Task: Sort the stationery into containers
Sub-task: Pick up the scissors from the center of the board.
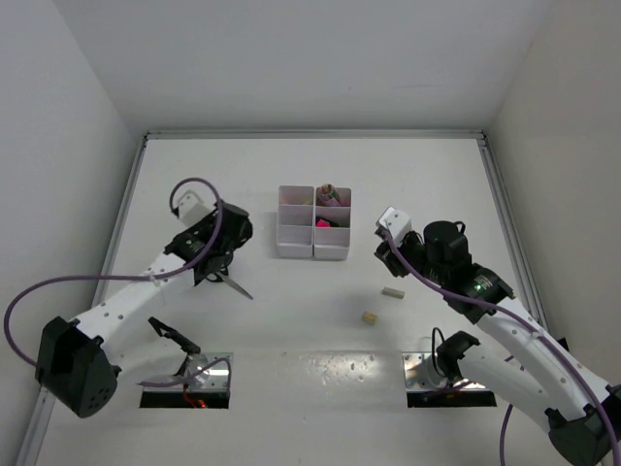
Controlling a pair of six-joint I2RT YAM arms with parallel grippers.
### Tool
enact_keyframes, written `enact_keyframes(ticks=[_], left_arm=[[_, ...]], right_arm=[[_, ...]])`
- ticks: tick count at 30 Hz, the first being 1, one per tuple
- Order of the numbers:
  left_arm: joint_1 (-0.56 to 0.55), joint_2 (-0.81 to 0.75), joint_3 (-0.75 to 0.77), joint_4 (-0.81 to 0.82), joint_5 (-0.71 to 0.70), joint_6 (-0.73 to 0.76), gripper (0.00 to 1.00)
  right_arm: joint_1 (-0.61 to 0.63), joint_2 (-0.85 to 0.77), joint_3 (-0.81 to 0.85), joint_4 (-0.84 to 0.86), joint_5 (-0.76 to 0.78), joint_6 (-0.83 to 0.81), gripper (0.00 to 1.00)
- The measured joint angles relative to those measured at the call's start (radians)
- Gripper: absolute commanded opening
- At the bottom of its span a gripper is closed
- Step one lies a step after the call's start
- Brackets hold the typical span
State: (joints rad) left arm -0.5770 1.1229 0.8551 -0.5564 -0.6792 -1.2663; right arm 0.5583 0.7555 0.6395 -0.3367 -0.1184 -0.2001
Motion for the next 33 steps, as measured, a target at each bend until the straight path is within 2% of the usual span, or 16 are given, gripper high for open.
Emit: enact_keyframes(ticks=[3,4,7,9,10,12,20,33], left_arm=[[0.166,-0.046,-0.105,-0.035,0.076,0.026,0.53],[0.215,-0.046,-0.12,-0.04,0.11,0.046,0.37],[0.334,-0.014,-0.13,-0.024,0.202,0.108,0.28],[0.391,0.031,-0.13,0.006,0.267,0.144,0.28],[0.409,0.059,-0.13,0.022,0.294,0.161,0.33],[0.431,0.108,-0.132,0.047,0.334,0.188,0.35],[0.447,0.252,-0.132,0.124,0.478,0.273,0.39],[0.447,0.309,-0.132,0.167,0.504,0.298,0.39]], right_arm=[[0.0,0.0,0.0,0.0,0.003,0.002,0.3],[0.0,0.0,0.0,0.0,0.004,0.002,0.3],[0.0,-0.001,-0.002,0.002,0.006,0.002,0.3],[0.0,-0.002,-0.004,0.001,0.007,0.002,0.3],[0.0,-0.002,-0.005,0.001,0.007,0.002,0.3],[0.0,-0.002,-0.005,0.001,0.007,0.002,0.3],[0.0,-0.002,-0.006,0.001,0.007,0.002,0.3],[0.0,-0.002,-0.006,0.001,0.007,0.002,0.3]])
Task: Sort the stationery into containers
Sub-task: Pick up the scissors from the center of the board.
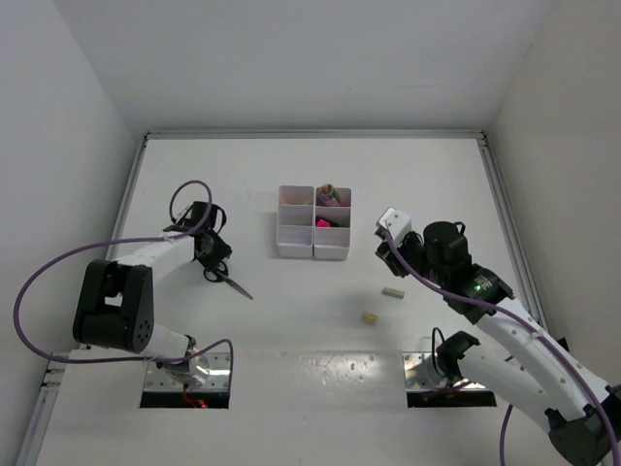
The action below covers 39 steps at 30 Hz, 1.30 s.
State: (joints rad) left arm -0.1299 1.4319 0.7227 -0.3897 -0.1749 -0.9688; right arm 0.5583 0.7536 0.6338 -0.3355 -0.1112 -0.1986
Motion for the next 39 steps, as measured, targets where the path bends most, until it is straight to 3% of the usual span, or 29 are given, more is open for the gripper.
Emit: enact_keyframes(ticks=[18,23,32,39], left_arm=[[0.0,0.173,0.129,-0.048,-0.023,0.023,0.34],[0.0,0.195,0.157,-0.087,-0.04,0.036,0.25],[-0.002,0.237,0.21,-0.138,-0.049,0.064,0.0],[-0.014,0.231,0.259,-0.171,-0.029,0.086,0.0]], right_arm=[[0.0,-0.029,0.0,0.0,0.0,0.0,0.3],[0.0,-0.048,0.0,0.0,0.0,0.0,0.3],[0.0,-0.059,0.0,0.0,0.0,0.0,0.3],[0.0,-0.059,0.0,0.003,0.0,0.0,0.3]])
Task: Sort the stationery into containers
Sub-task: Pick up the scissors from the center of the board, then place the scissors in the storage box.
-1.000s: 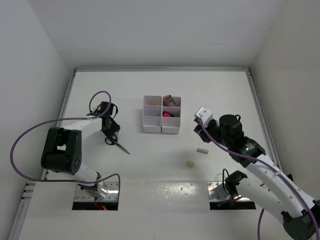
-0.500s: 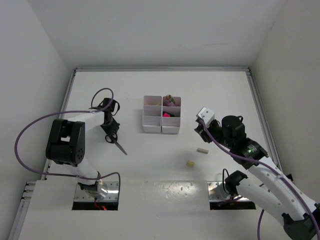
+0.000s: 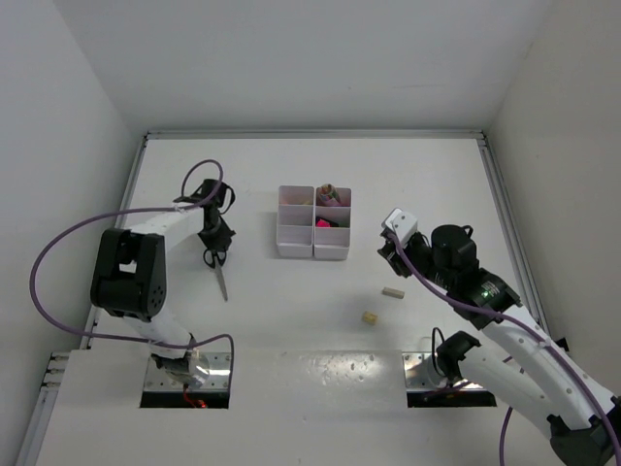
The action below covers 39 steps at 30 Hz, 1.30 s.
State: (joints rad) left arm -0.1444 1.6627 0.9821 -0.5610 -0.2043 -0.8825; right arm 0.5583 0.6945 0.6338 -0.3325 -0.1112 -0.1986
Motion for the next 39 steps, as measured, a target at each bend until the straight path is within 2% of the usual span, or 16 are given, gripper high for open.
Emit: enact_keyframes(ticks=[3,4,5,7,8,9,10,11,18,25,32,39], left_arm=[[-0.023,-0.045,0.04,-0.016,0.021,0.011,0.0],[-0.034,-0.069,0.051,-0.019,0.028,0.012,0.0],[-0.048,-0.096,0.064,-0.025,0.035,0.012,0.0],[-0.081,-0.156,0.096,-0.023,0.048,0.012,0.0],[-0.103,-0.186,0.113,-0.016,0.052,0.012,0.0],[-0.123,-0.214,0.125,-0.003,0.055,0.012,0.0],[-0.146,-0.243,0.137,0.016,0.06,0.011,0.0],[-0.165,-0.268,0.145,0.035,0.061,0.01,0.0],[-0.333,-0.373,0.14,0.224,-0.017,-0.009,0.0],[-0.475,-0.434,-0.035,0.547,-0.208,-0.043,0.0],[-0.542,-0.324,-0.039,0.765,-0.325,-0.019,0.0],[-0.584,-0.205,-0.029,0.854,-0.383,0.029,0.0]], right_arm=[[0.0,0.0,0.0,0.002,0.0,0.0,0.35],[0.0,0.001,-0.002,0.003,0.0,0.0,0.47],[0.0,0.002,-0.003,0.003,0.0,0.003,0.5],[0.0,0.009,-0.003,0.005,0.004,-0.005,0.5],[0.0,0.014,-0.004,0.005,0.005,-0.007,0.28],[0.0,0.017,-0.005,0.005,0.007,-0.012,0.13],[0.0,0.02,-0.007,0.005,0.008,-0.014,0.03],[0.0,0.021,-0.007,0.006,0.008,-0.012,0.0],[0.0,0.046,-0.018,0.014,0.019,-0.012,0.0],[0.0,0.066,-0.019,0.018,0.036,-0.012,0.0],[0.0,0.066,-0.024,0.018,0.045,-0.011,0.0],[0.0,0.066,-0.03,0.018,0.05,-0.012,0.0]])
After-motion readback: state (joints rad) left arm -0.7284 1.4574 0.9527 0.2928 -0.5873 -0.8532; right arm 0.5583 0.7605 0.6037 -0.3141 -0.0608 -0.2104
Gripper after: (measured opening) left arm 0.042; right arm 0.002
